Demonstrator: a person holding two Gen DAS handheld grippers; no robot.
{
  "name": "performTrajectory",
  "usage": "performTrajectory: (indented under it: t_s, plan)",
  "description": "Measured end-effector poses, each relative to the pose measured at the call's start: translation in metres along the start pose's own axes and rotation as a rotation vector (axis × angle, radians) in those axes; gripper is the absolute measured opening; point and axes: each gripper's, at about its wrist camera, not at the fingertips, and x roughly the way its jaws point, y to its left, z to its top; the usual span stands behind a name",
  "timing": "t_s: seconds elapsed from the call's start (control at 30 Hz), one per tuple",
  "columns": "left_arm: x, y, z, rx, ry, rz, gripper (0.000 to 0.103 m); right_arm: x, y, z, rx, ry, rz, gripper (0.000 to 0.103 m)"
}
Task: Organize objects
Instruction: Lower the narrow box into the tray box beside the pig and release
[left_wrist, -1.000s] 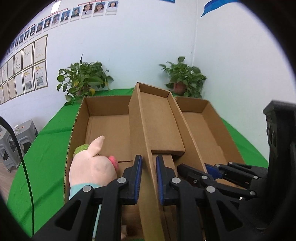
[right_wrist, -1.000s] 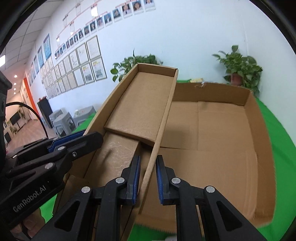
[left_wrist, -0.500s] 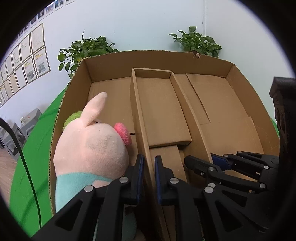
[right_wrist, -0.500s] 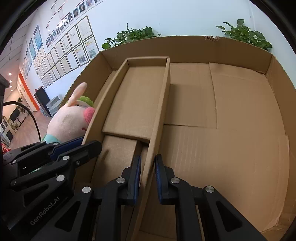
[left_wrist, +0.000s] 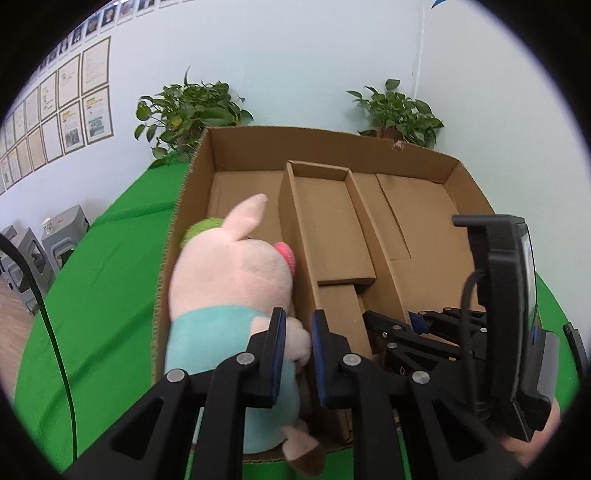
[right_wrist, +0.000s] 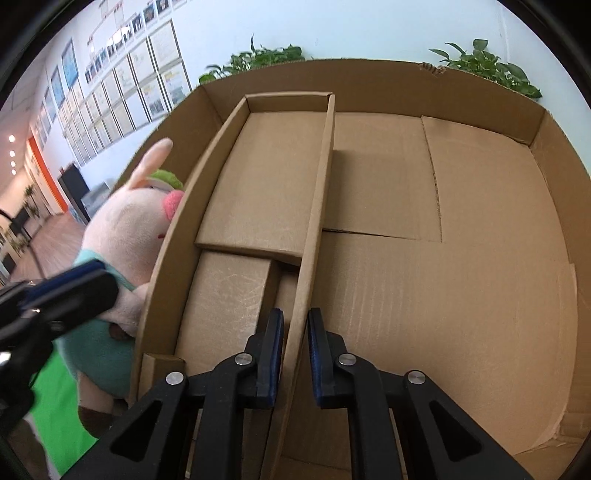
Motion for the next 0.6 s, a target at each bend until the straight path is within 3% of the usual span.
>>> performTrajectory:
  t_s: [0.17, 0.33, 0.43, 0.5, 0.53, 0.57, 0.6]
  plan:
    - [-0.006, 0.012, -0.003, -0.032, -0.017, 0.018, 0.012, 0.013, 0.013, 0.004, -0.022, 0.026, -0.066, 0.011]
    - [-0.014, 0.015, -0.005, -0.029, -0.027, 0.026, 0.013, 0.016, 0.016, 0.010, -0.025, 0.024, -0.069, 0.012]
    - [-0.020, 0.015, -0.005, -0.037, -0.045, 0.028, 0.020, 0.003, -0.001, -0.006, 0.019, -0.036, -0.055, 0.016]
    - [-0.026, 0.013, -0.005, -0.035, -0.069, 0.032, 0.033, -0.006, -0.007, -0.003, 0.036, -0.090, -0.060, 0.039]
    - [-0.029, 0.011, -0.004, -0.033, -0.081, 0.041, 0.039, -0.013, -0.009, -0.003, 0.039, -0.117, -0.056, 0.065]
    - [-0.032, 0.010, -0.004, -0.033, -0.089, 0.046, 0.051, -0.023, -0.012, -0.003, 0.038, -0.153, -0.046, 0.083]
    - [-0.035, 0.010, -0.004, -0.036, -0.102, 0.045, 0.059, -0.032, -0.014, -0.003, 0.032, -0.178, -0.040, 0.086]
